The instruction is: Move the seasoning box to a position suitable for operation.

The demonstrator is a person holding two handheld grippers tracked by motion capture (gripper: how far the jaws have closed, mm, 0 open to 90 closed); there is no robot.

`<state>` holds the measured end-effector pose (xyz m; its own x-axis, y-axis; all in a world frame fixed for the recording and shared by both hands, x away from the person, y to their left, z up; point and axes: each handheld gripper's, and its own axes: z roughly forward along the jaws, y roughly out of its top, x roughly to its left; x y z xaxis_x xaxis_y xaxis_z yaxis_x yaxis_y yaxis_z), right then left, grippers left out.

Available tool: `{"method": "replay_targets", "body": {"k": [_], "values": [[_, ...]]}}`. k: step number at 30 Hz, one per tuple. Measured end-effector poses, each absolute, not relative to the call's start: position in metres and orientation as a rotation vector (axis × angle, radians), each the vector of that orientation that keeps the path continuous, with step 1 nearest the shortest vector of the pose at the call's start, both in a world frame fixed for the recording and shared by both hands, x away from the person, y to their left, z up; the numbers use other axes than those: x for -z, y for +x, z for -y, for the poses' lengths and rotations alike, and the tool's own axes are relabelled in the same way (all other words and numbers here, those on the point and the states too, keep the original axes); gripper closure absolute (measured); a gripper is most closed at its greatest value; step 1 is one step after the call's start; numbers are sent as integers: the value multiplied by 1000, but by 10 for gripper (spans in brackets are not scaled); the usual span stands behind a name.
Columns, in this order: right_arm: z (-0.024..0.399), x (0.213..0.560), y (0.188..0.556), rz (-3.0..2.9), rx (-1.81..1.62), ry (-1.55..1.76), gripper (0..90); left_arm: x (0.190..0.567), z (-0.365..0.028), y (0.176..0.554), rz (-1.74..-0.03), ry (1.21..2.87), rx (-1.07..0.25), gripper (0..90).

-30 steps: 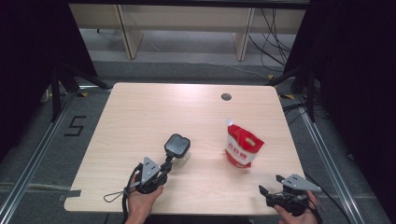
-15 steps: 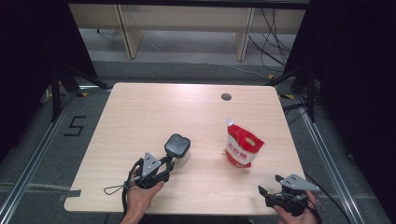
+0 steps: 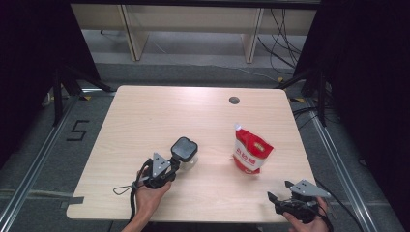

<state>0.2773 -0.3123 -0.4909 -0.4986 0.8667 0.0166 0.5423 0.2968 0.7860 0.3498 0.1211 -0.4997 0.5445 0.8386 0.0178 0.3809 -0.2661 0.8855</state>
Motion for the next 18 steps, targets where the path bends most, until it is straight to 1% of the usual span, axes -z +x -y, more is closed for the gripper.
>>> {"method": "replay_targets", "body": {"k": [1, 2, 4, 9, 11, 13, 17, 18], "values": [[312, 491, 277, -2157, -1061, 1259, 237, 500, -121, 350, -999, 1864, -627, 716], [312, 490, 276, -2155, -1051, 1272, 238, 500, -124, 352, -978, 1860, -590, 717], [312, 491, 277, -2151, -1063, 1270, 238, 500, -128, 352, -958, 1879, -585, 718], [313, 491, 277, -2154, -1063, 1253, 239, 501, -133, 350, -906, 1883, -523, 719], [313, 491, 278, -2155, -1064, 1254, 239, 500, -134, 348, -896, 1895, -522, 720], [314, 490, 277, -2144, -1053, 1238, 240, 501, -136, 345, -855, 1901, -483, 719], [313, 490, 276, -2140, -1046, 1248, 240, 502, -137, 342, -817, 1899, -454, 719], [313, 489, 276, -2139, -1037, 1230, 240, 503, -138, 341, -771, 1902, -434, 719]]}}
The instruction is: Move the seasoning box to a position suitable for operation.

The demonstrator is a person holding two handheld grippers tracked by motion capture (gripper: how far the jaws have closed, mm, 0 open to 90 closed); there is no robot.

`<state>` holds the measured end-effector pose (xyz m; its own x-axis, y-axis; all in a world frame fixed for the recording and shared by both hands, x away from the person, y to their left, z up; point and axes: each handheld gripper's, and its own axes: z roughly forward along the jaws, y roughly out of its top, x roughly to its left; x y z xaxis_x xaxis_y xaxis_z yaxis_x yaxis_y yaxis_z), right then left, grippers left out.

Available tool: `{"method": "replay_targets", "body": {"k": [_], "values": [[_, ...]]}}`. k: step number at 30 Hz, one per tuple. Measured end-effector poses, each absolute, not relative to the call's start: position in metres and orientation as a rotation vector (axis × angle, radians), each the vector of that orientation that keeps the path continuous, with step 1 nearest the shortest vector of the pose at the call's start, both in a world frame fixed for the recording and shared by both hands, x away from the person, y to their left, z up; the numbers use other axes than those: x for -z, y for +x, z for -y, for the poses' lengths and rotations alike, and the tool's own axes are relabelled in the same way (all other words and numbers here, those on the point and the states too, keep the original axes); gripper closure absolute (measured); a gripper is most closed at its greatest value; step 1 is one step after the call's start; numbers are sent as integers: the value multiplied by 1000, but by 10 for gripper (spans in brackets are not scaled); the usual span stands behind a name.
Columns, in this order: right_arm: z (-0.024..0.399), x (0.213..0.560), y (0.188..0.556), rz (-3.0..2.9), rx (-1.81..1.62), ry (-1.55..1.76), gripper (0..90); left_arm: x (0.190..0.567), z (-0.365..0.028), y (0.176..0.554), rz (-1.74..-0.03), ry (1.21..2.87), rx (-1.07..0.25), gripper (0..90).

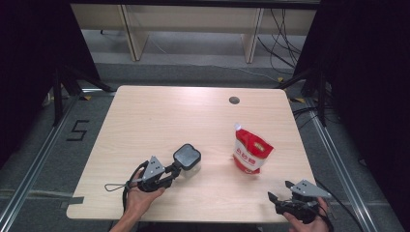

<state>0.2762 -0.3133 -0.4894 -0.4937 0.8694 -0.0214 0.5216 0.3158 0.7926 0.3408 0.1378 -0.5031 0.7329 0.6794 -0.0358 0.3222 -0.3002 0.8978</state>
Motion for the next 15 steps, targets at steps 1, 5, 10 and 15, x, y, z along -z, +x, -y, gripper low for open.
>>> {"method": "replay_targets", "body": {"k": [1, 5, 10, 15], "values": [[313, 489, 276, -2148, -1048, 1236, 241, 503, -138, 341, -771, 1902, -434, 720], [313, 491, 277, -2148, -1057, 1233, 240, 504, -137, 337, -701, 1910, -404, 720], [310, 490, 274, -2150, -1064, 1296, 240, 505, -134, 333, -661, 1911, -381, 719], [310, 490, 275, -2152, -1056, 1279, 240, 505, -129, 327, -614, 1913, -344, 719]]}}
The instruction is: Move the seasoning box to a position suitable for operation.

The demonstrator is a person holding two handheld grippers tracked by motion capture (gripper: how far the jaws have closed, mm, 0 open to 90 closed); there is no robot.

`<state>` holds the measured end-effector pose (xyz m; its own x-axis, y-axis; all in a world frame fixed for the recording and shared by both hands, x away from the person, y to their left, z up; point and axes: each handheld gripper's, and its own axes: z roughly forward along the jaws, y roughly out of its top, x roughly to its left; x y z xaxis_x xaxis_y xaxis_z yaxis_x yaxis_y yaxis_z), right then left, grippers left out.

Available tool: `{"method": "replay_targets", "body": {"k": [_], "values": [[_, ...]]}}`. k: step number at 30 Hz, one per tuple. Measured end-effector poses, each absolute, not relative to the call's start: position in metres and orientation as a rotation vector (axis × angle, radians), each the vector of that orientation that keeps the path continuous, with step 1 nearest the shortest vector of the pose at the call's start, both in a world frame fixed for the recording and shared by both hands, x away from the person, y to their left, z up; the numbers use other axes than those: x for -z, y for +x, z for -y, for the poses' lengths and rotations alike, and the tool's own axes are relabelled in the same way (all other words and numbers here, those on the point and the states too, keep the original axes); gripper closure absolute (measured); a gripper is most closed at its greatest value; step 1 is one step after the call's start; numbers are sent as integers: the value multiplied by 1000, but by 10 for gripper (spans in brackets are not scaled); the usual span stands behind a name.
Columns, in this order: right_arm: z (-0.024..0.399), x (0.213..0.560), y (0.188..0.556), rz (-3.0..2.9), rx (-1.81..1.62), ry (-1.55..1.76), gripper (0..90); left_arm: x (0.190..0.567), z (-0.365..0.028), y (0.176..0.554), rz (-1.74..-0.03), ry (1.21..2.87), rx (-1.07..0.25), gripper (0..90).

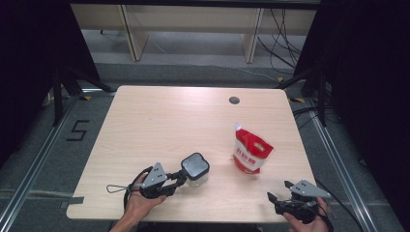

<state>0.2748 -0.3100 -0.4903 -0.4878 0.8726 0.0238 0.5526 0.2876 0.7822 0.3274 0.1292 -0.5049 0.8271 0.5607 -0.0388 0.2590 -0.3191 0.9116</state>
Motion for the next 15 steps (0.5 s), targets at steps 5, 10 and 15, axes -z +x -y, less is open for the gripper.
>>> {"method": "replay_targets", "body": {"k": [5, 10, 15], "values": [[308, 490, 274, -2154, -1066, 1301, 240, 506, -128, 327, -552, 1907, -306, 719], [310, 491, 277, -2180, -1066, 1236, 240, 508, -117, 321, -529, 1903, -257, 719], [307, 491, 275, -2170, -1063, 1263, 240, 508, -112, 319, -484, 1919, -247, 719]]}}
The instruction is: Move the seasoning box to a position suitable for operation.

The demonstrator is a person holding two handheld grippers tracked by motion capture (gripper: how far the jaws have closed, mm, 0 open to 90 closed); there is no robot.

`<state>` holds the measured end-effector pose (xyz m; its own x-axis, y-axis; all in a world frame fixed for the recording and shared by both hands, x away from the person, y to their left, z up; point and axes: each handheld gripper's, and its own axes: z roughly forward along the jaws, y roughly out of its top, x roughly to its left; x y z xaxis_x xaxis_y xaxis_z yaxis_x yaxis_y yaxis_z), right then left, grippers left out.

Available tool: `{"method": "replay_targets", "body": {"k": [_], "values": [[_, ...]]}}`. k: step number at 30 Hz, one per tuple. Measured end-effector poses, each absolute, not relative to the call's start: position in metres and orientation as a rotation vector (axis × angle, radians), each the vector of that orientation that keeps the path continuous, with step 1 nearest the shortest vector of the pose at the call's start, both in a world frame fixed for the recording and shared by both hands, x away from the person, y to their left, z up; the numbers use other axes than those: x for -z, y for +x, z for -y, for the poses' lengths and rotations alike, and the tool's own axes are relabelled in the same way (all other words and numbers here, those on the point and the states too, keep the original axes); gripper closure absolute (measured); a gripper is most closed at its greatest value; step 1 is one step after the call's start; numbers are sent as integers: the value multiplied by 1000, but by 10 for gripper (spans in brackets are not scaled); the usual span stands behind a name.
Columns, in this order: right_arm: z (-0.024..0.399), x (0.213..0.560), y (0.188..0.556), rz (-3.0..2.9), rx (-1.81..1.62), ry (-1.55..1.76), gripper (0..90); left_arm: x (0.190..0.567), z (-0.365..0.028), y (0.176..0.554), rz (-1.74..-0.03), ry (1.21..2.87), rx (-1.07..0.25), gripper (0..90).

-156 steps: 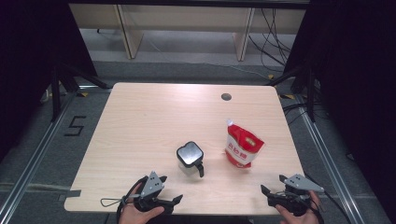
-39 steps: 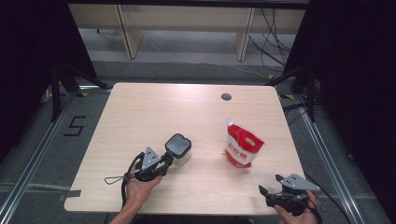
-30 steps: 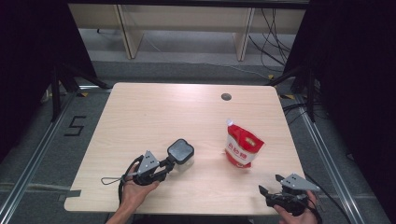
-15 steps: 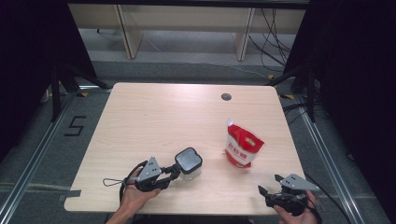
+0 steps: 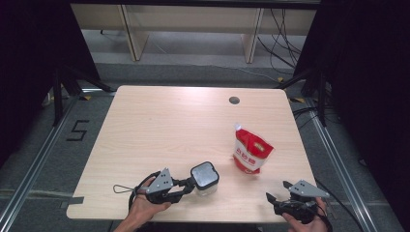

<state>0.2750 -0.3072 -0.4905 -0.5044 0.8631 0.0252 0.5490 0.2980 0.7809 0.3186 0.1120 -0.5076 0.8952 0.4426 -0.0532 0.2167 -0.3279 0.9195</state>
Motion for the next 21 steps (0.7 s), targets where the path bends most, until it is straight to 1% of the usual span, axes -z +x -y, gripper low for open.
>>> {"method": "replay_targets", "body": {"k": [2, 3, 7, 12, 17, 18, 19, 21], "values": [[307, 491, 275, -2177, -1063, 1255, 240, 508, -111, 319, -463, 1923, -218, 719], [308, 490, 276, -2180, -1060, 1232, 240, 507, -111, 322, -421, 1935, -207, 718], [307, 491, 277, -2192, -1050, 1223, 240, 508, -114, 326, -360, 1941, -213, 716], [305, 492, 277, -2203, -1067, 1216, 239, 509, -114, 332, -343, 1930, -180, 716], [304, 491, 278, -2241, -1073, 1203, 240, 508, -113, 334, -326, 1953, -221, 709], [303, 491, 278, -2230, -1060, 1202, 240, 507, -114, 334, -320, 1969, -232, 674], [303, 491, 278, -2230, -1060, 1202, 240, 508, -113, 334, -340, 1965, -223, 674], [302, 491, 277, -2206, -1052, 1205, 240, 507, -115, 335, -372, 1978, -246, 637]]}}
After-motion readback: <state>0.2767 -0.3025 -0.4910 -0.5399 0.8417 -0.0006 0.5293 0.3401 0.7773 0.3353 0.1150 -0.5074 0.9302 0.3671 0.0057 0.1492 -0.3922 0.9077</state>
